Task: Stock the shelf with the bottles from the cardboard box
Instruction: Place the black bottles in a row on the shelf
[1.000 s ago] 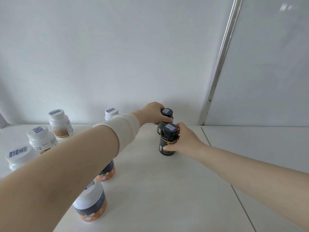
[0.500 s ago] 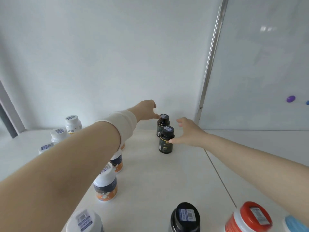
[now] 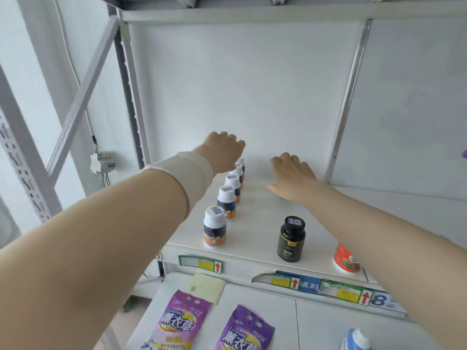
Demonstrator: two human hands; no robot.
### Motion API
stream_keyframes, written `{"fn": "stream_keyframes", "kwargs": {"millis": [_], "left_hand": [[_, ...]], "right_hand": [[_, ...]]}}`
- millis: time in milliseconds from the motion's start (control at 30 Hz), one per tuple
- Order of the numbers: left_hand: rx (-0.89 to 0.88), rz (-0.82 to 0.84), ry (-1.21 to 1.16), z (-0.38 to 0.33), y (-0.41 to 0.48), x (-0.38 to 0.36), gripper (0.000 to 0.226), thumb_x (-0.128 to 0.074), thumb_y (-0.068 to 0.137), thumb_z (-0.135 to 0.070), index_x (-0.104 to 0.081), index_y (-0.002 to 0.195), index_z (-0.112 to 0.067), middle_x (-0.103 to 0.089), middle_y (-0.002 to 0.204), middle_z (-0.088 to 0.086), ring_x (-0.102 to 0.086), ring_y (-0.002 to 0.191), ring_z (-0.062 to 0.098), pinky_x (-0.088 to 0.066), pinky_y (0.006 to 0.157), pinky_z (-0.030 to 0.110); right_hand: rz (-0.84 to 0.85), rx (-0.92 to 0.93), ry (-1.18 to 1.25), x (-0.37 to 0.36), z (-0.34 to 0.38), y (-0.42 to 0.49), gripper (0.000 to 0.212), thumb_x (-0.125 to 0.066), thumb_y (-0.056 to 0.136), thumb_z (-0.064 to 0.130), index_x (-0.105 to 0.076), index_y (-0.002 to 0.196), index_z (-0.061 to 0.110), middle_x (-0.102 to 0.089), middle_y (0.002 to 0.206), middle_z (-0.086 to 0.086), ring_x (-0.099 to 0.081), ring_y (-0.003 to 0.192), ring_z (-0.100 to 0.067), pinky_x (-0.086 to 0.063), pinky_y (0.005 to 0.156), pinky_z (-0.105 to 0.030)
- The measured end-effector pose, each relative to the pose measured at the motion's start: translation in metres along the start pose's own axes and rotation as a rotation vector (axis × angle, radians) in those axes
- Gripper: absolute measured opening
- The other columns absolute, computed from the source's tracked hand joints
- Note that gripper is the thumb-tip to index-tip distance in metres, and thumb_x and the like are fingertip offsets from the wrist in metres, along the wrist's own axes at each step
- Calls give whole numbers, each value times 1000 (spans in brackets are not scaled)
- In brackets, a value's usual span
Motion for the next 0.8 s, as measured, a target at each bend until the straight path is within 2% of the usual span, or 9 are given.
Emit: {"fn": "stream_keyframes", "kwargs": {"millis": [233,400,533,633,800], "left_hand": [[61,54,-16,58,-102,-4,42,-49,94,-28,-42,133,-13,-52,126,8,-51,115,26,-42,86,33],[96,112,7,126,-184,-38,49,-52,93,-34,-39,136,-14,-51,129,8,-51,119,26,-44,93,37],[148,196,21,197,-267,-89,50,-51,94,-34,-38,138,-15,-48,134,9,-48,123,27,-44,97,39],[211,253,-16,246,-332,-140,44,-48,95,-31,-39,136,-15,-49,131,7,-49,120,25,-43,94,35],[345,469,-108,309,-429,-245,45,-49,95,-33,-41,135,-15,-50,129,5,-49,118,23,-41,92,32]], "right_hand": [[-41,134,54,21,112,-30,46,-49,92,22,-37,133,7,-38,136,-14,-39,124,-32,-35,95,-39],[-32,282,50,15,217,-41,47,-46,94,27,-33,136,9,-38,136,-14,-40,123,-32,-36,94,-40],[12,386,81,2,321,-38,54,-46,93,30,-29,140,9,-31,143,-13,-34,129,-32,-32,103,-40],[25,506,88,-11,409,-39,58,-45,94,33,-24,143,11,-28,146,-11,-32,131,-30,-31,104,-38],[130,744,75,-61,544,-46,58,-42,96,36,-21,144,12,-25,148,-9,-27,136,-27,-28,109,-36]]}}
Point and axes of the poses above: each hand's wrist, its own y-axis towards the middle knuckle, its own x-axis out of the back of the hand, z = x × y, the point moved 4 cm from there along y, towards the middle knuckle
